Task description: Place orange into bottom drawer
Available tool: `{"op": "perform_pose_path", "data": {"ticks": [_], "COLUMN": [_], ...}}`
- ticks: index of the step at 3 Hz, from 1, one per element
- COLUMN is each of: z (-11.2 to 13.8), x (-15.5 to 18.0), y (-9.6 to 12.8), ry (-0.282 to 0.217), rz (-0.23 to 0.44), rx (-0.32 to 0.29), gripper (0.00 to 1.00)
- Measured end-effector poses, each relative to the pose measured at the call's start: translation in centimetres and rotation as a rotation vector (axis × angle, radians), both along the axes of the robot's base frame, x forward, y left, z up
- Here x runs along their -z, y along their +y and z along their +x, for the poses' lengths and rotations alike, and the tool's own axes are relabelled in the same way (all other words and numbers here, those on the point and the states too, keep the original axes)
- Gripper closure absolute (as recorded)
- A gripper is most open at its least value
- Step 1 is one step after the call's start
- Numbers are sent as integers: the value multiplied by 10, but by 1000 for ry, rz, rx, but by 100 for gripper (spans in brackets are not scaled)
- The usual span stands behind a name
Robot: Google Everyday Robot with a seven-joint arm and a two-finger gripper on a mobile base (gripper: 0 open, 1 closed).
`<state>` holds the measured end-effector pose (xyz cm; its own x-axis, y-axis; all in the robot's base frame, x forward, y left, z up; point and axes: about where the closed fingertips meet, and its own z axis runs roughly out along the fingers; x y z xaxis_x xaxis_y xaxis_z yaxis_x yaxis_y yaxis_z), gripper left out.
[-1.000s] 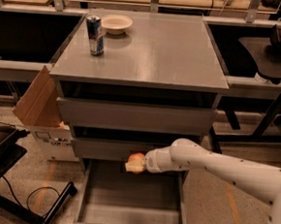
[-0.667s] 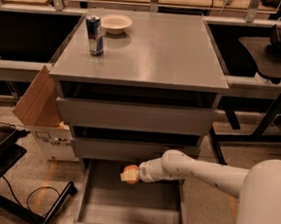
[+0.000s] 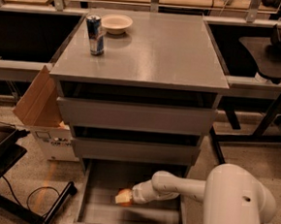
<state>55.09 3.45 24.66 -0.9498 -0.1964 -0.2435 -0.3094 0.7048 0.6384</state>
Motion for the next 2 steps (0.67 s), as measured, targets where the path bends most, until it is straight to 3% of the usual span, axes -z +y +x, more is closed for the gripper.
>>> {"op": "perform_pose_path", "data": {"ticks": [1, 2], "z": [-12, -17], "x": [49, 78], "y": [8, 15], "ry": [86, 134], "rz": [-18, -52], "rx": [-5, -14], "gripper": [100, 100]}}
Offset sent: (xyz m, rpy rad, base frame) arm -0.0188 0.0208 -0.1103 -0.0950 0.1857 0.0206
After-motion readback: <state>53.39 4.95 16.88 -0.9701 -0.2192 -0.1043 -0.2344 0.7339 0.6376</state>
